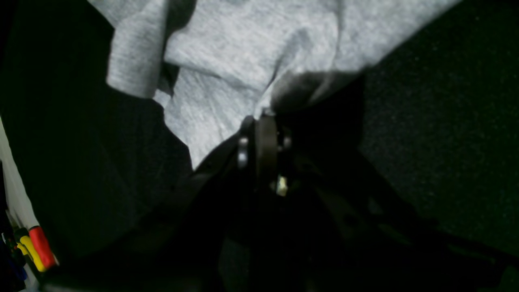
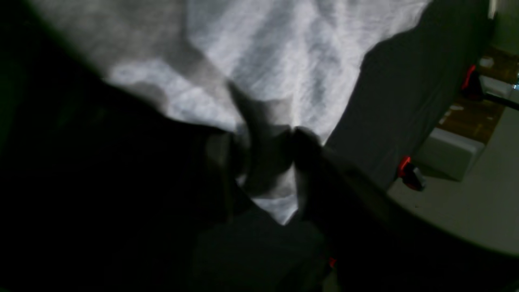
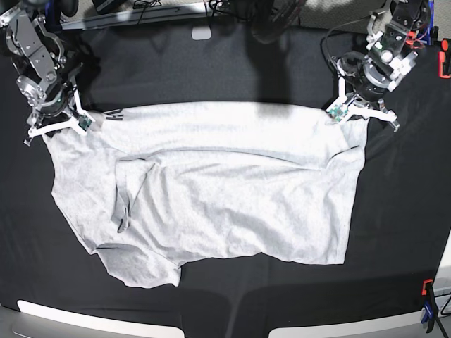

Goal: Layout the t-shirt on the table in an organized manner, then fold the t-shirt properly
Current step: 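Pull the held shirt edge with both grippers away from the robot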

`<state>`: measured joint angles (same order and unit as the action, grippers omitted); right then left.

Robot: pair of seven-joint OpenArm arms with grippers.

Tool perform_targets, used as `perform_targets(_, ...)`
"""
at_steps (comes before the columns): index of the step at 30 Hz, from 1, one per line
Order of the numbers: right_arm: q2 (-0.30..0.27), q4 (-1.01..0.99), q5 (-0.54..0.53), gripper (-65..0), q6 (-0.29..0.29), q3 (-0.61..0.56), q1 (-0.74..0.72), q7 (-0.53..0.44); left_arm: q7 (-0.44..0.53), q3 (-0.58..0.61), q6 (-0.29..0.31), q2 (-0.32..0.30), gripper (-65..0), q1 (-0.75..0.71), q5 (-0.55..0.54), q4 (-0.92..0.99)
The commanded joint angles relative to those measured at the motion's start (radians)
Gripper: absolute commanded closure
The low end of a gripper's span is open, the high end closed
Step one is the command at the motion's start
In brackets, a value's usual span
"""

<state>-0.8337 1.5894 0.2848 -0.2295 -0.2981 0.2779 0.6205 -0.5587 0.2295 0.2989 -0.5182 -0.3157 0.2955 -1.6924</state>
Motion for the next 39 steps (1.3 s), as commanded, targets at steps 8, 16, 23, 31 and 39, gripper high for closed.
perform_targets(8,-0.02,0.026,0.003,0.0,0.005,0.007,-0.002,0.048,-0.109,-0.003,0.011,-0.012,0.0,-0.006,0.011,0.002)
perform_targets(16,-0.067,0.193,0.05,0.0,0.024,0.007,0.102,0.15,-0.161,-0.003,-0.069,-0.017,0.0,-0.066,0.105,-0.041)
perform_targets(23,-0.154,0.269,0.053,0.0,0.062,0.007,0.201,0.237,-0.207,-0.003,-0.16,-0.081,0.0,-0.193,0.153,-0.182)
perform_targets(31,-0.262,0.316,0.053,0.0,0.137,0.007,0.359,0.296,-0.294,-0.004,-0.233,-0.155,0.0,-0.316,0.17,-0.27)
perform_targets(39,-0.277,0.375,0.083,0.0,0.148,0.007,0.458,0.337,-0.32,-0.005,-0.247,-0.156,0.0,-0.417,0.254,-0.286)
